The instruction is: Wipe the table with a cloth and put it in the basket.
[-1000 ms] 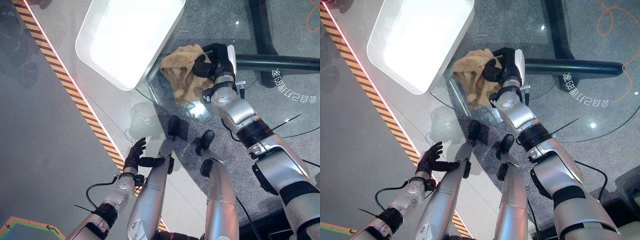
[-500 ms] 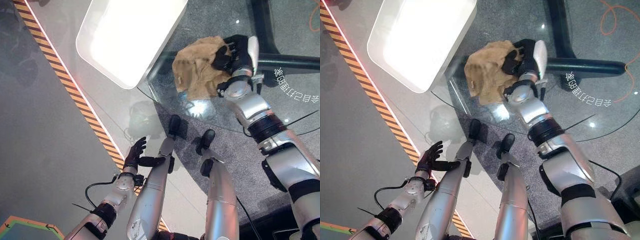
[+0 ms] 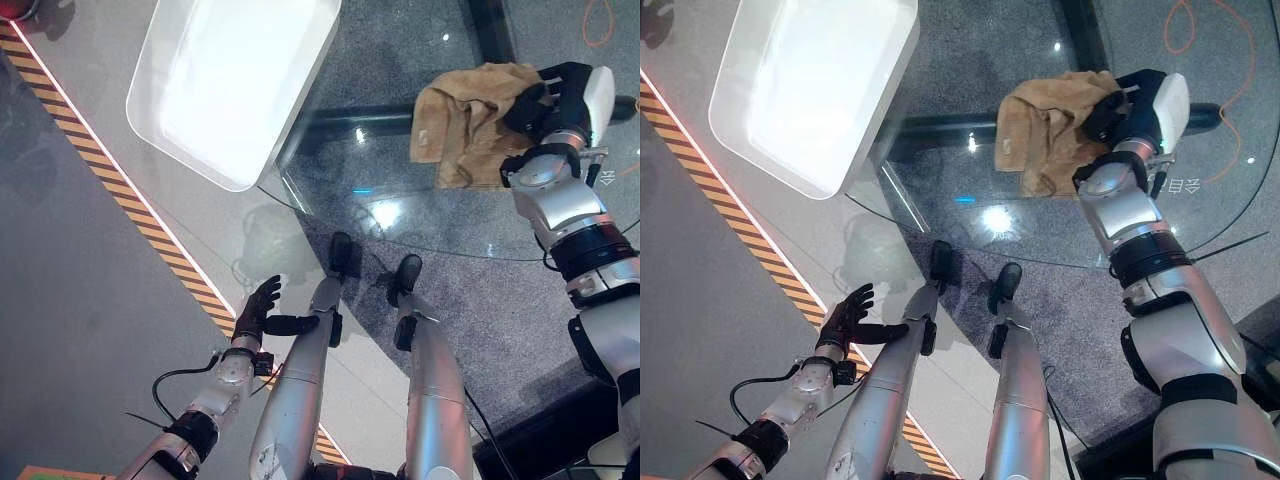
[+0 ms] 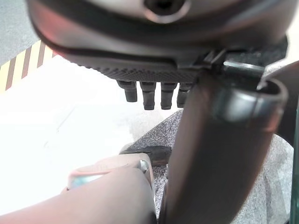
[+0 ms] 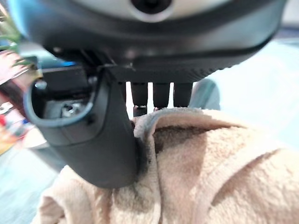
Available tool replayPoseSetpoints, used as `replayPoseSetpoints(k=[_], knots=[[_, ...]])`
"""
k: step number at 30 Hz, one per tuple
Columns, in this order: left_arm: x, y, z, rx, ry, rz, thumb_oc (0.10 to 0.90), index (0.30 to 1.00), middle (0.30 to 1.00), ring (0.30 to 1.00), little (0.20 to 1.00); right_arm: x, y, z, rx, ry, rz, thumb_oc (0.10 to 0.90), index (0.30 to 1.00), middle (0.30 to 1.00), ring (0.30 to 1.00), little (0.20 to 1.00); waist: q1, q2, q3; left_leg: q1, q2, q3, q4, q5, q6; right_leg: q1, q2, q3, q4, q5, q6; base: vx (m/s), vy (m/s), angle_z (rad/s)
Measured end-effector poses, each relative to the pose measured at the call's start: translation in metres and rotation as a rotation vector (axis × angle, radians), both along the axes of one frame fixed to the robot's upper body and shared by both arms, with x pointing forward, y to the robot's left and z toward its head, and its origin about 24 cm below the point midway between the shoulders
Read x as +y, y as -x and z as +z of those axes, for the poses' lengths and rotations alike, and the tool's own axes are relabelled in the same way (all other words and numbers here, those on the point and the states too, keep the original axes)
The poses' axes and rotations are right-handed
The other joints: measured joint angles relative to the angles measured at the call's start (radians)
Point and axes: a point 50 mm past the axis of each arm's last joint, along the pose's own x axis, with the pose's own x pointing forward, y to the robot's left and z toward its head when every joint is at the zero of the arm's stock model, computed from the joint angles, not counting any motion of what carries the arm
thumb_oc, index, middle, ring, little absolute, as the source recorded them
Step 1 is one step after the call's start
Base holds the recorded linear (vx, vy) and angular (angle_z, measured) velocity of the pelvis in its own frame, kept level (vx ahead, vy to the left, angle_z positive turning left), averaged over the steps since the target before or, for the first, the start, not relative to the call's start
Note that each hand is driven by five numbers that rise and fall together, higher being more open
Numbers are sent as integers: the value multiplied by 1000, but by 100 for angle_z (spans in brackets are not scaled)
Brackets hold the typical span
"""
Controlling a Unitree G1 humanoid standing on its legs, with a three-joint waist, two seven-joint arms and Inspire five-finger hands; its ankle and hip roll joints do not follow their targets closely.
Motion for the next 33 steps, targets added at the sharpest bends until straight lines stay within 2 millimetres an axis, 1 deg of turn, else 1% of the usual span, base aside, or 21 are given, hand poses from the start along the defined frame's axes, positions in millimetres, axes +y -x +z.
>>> replayPoseSetpoints(k=[3,6,10,14,17,19,22,24,29,33], knots=[[2,1,0,2,0,7,800,900,900,900,900,-7,2,-1,-4,-16,-19,100,300,300,300,200,-7,-1,0,0,1,0,0,0,0,0,1,0,-1,0,-1,4,-13,0],[4,1,-1,3,-3,10,800,900,900,900,900,-12,4,-6,-8,-37,-49,100,300,300,300,200,-12,-2,1,0,1,4,0,-1,2,0,1,2,-4,0,-1,-19,-5,-1],[8,3,-1,6,0,21,800,900,900,900,900,-21,8,-14,-17,-95,-95,100,300,300,300,200,-17,-7,-1,4,6,24,-1,-7,15,2,2,12,-14,5,1,-24,-10,-9],[12,6,-1,8,-4,16,800,900,900,900,900,-36,15,-22,-39,-138,-206,100,300,300,300,200,-27,-10,-1,10,2,32,3,-16,23,6,0,23,-15,7,8,5,4,-5],[13,8,-3,16,-7,17,800,900,900,900,900,-42,19,-27,-56,-157,-267,100,300,300,300,200,-31,-11,-2,22,-1,39,3,-17,28,18,-3,27,-16,7,9,24,9,-2],[15,10,-4,21,-11,21,800,900,900,900,900,-48,23,-28,-93,-168,-341,100,300,300,300,200,-40,-11,-2,23,-2,40,18,-27,31,26,-5,28,-15,3,14,-28,33,-1],[16,9,-2,13,-12,21,800,900,900,900,900,-56,29,-19,-171,-216,-406,100,300,300,300,200,-41,-10,-2,11,-8,41,1,-27,23,4,-8,28,-14,3,15,2,21,1],[16,9,-2,15,-10,25,800,900,900,900,900,-60,31,-16,-188,-221,-424,100,300,300,300,200,-38,-10,-2,1,-9,41,-1,-25,24,-5,-8,28,-14,3,15,0,0,0],[13,7,-1,13,5,19,800,900,900,900,900,-59,30,-13,-209,-224,-410,100,300,300,300,200,-14,-7,-1,1,-8,40,-2,-21,28,-7,-9,27,-13,1,15,-3,33,0],[9,7,-2,13,18,18,800,900,900,900,900,-49,27,-2,-237,-206,-367,100,300,300,300,200,-1,2,1,1,-10,38,-2,-21,27,-6,-8,26,-13,-1,15,-3,54,1]])
